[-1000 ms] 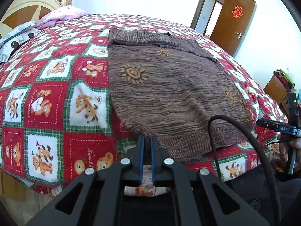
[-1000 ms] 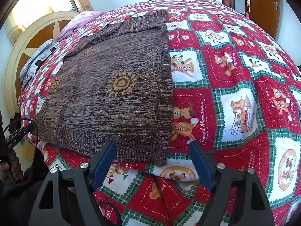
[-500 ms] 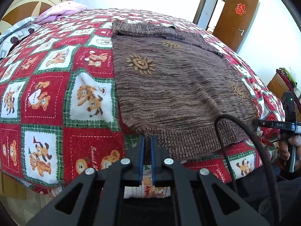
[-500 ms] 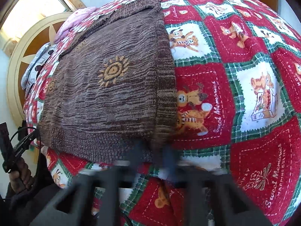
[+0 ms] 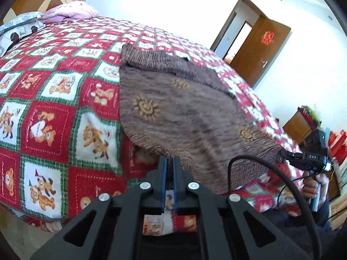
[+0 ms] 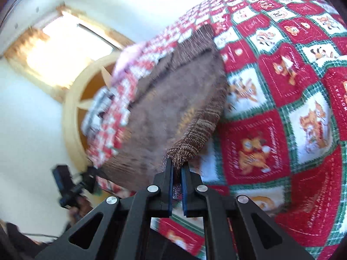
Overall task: Fold small clothes
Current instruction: 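Lift the held hem with both grippers and fold it over toward the collar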
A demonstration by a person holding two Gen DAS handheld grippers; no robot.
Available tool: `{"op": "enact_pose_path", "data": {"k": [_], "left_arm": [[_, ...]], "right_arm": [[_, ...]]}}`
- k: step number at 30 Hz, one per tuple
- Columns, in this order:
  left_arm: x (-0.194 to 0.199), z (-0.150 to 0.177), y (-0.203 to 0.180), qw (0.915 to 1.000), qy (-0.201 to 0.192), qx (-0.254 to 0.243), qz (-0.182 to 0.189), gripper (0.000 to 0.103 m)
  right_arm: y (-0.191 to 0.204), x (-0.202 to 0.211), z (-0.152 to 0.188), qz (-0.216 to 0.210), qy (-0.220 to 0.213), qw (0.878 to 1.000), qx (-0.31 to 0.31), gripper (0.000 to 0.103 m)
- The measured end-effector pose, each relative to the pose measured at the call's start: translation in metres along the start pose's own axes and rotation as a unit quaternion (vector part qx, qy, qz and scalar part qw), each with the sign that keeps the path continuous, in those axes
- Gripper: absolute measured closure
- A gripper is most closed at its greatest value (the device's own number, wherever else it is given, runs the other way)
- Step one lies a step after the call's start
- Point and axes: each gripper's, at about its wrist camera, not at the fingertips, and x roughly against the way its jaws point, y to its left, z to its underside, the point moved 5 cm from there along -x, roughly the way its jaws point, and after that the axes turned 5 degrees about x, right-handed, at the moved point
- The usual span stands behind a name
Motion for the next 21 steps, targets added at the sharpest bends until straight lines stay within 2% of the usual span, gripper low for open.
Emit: {"op": "enact_pose_path", "data": {"k": [8, 21], "left_arm": [[0.012, -0.041, -0.007, 0.9983, -0.038, 0.025, 0.038, 0.098], [0.036, -0.094, -0.005, 0.9916, -0.105, 0.041, 0.064, 0.102]], "right_arm": [[0.03, 0.023, -0.043, -0.039, -0.064, 0.997, -0.007, 0.098], [0.06, 0.041, -0.085, -0.044, -0.097, 0.994, 0.031, 0.098]]}}
